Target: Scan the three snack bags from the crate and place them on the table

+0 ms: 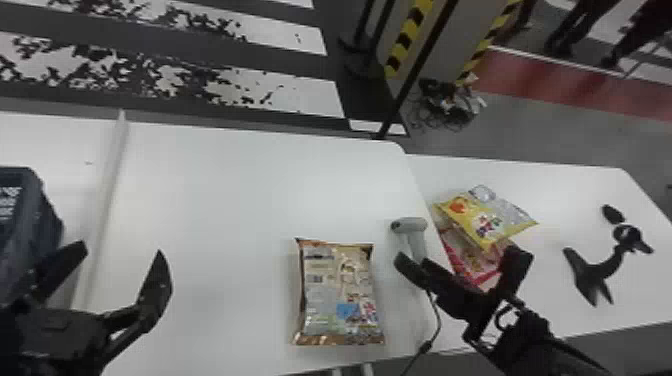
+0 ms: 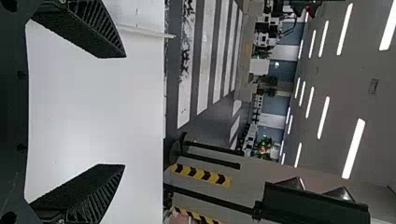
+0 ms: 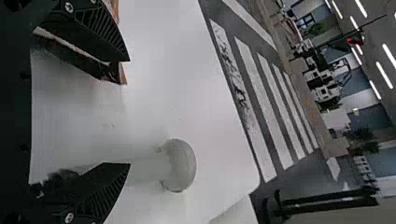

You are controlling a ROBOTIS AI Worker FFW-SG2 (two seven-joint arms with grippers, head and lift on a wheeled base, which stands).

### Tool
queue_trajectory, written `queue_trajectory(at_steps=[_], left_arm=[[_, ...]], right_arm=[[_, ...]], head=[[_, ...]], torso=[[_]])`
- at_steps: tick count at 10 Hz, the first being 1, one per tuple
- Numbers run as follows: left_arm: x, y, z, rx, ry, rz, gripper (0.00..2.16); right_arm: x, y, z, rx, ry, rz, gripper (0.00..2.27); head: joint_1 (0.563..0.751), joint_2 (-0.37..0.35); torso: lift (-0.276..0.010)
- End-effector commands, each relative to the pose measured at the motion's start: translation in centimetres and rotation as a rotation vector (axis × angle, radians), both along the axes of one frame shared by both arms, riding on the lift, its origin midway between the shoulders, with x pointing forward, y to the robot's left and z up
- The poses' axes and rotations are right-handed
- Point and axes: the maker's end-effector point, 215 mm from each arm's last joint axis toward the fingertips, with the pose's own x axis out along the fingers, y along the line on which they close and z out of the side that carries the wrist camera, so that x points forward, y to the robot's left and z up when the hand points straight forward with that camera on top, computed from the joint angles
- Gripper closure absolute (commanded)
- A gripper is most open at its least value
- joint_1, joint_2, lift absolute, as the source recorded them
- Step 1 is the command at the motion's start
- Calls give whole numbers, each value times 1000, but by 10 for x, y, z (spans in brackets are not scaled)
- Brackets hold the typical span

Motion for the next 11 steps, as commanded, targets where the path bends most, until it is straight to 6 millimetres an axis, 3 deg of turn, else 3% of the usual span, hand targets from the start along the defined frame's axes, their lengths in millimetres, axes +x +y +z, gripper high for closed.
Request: queue_trajectory(at_steps=[1, 5, 8, 9, 10, 11], left_arm=[[0, -1, -2, 0, 3, -1, 22], [1, -3, 1, -4, -2, -8, 22], [1, -2, -1, -4, 4, -7, 22], [1, 0, 0, -4, 2, -5, 22], [0, -1, -1, -6, 4, -6, 22], [1, -2, -1, -7, 2, -8, 22]], right_arm=[[-25, 33, -1, 218, 113, 37, 87], [-47, 81, -21, 325, 205, 123, 87], [-38, 95, -50, 259, 191, 199, 87], [-35, 104, -48, 258, 171, 252, 471], [-31, 111, -48, 259, 177, 274, 1983], [-30, 111, -45, 258, 172, 283, 2246]], head=[[695, -350], [695, -338], [695, -307], [695, -294], [695, -287], [695, -271]], torso=[[-62], [-62], [-62], [-62], [-62], [-62]])
